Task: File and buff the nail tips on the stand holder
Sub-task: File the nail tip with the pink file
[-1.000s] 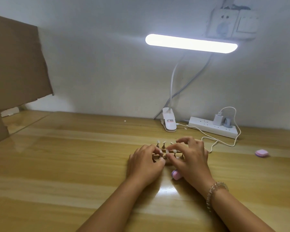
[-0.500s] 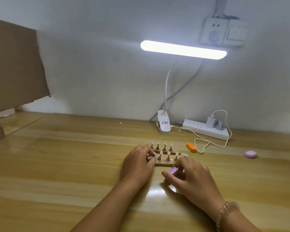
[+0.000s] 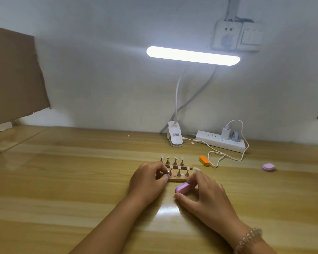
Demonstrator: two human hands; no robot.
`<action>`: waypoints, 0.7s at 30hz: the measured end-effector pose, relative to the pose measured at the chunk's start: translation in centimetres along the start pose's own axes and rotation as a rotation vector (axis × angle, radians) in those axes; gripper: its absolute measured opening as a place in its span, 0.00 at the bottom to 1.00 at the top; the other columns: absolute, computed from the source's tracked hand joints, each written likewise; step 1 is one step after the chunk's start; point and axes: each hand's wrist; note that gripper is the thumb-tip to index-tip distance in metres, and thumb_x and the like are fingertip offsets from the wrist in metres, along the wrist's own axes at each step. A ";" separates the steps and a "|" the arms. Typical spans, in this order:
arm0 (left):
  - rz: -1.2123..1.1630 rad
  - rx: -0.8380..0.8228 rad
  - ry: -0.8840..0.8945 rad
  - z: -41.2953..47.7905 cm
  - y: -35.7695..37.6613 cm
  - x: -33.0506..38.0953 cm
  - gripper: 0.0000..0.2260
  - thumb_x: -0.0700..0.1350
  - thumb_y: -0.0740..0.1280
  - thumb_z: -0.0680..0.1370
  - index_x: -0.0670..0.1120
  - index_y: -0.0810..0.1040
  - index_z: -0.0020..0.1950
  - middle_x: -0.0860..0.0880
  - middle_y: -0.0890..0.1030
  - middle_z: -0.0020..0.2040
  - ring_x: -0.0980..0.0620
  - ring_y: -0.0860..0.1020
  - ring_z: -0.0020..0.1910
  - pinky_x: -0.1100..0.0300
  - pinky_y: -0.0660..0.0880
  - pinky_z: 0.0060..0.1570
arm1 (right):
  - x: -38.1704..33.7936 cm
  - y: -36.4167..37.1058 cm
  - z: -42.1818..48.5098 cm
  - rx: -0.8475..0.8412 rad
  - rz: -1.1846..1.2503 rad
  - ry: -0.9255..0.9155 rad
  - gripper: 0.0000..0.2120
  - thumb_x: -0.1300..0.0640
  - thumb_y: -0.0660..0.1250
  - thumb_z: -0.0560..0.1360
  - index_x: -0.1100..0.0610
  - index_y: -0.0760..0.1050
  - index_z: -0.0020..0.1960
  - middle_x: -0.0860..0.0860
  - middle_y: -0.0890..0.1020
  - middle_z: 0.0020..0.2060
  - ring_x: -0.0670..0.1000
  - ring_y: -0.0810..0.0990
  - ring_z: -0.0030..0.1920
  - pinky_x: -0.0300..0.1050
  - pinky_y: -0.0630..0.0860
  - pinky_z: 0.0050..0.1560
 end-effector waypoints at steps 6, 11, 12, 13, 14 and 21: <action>0.023 0.020 0.009 0.0 0.3 0.0 0.02 0.50 0.71 0.76 0.57 0.82 0.44 0.61 0.83 0.48 0.58 0.76 0.51 0.60 0.75 0.49 | 0.0 0.0 0.0 0.002 0.001 -0.015 0.18 0.34 0.65 0.68 0.44 0.65 0.48 0.39 0.74 0.45 0.42 0.72 0.49 0.46 0.68 0.53; 0.075 0.113 0.107 -0.4 0.2 0.4 0.04 0.49 0.69 0.76 0.59 0.76 0.43 0.61 0.81 0.46 0.61 0.74 0.45 0.61 0.70 0.42 | -0.2 -0.3 0.1 0.056 0.129 -0.024 0.14 0.44 0.71 0.71 0.46 0.70 0.50 0.39 0.78 0.45 0.42 0.75 0.48 0.47 0.72 0.54; 0.063 0.110 0.147 -0.5 0.2 0.6 0.04 0.49 0.69 0.76 0.58 0.76 0.44 0.61 0.80 0.45 0.61 0.74 0.42 0.62 0.70 0.42 | -0.2 -0.3 0.1 0.094 0.161 -0.029 0.13 0.47 0.72 0.71 0.47 0.71 0.51 0.39 0.78 0.45 0.40 0.75 0.48 0.46 0.73 0.54; 0.047 0.100 0.185 -0.7 0.2 0.7 0.04 0.49 0.69 0.76 0.58 0.77 0.44 0.61 0.80 0.45 0.62 0.73 0.40 0.64 0.70 0.41 | -0.2 -0.4 0.1 0.139 0.183 -0.044 0.14 0.50 0.73 0.71 0.48 0.72 0.52 0.40 0.78 0.46 0.40 0.76 0.48 0.45 0.74 0.53; 0.032 0.096 0.217 -0.8 0.2 0.8 0.03 0.49 0.70 0.76 0.57 0.78 0.44 0.61 0.80 0.44 0.63 0.73 0.39 0.67 0.69 0.41 | -0.3 -0.5 0.0 0.180 0.204 -0.068 0.14 0.52 0.74 0.71 0.49 0.73 0.53 0.40 0.79 0.46 0.40 0.76 0.48 0.44 0.74 0.53; -0.223 -0.146 0.252 -0.7 0.5 0.8 0.05 0.47 0.69 0.76 0.54 0.84 0.49 0.61 0.78 0.42 0.58 0.73 0.33 0.59 0.73 0.38 | -0.2 -0.7 0.2 0.248 0.241 -0.094 0.14 0.54 0.74 0.72 0.50 0.79 0.57 0.41 0.79 0.49 0.42 0.77 0.49 0.46 0.77 0.51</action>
Point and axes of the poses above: each hand's wrist, its own z-axis towards the middle knuckle, its own y-axis out of the palm, x = y × z
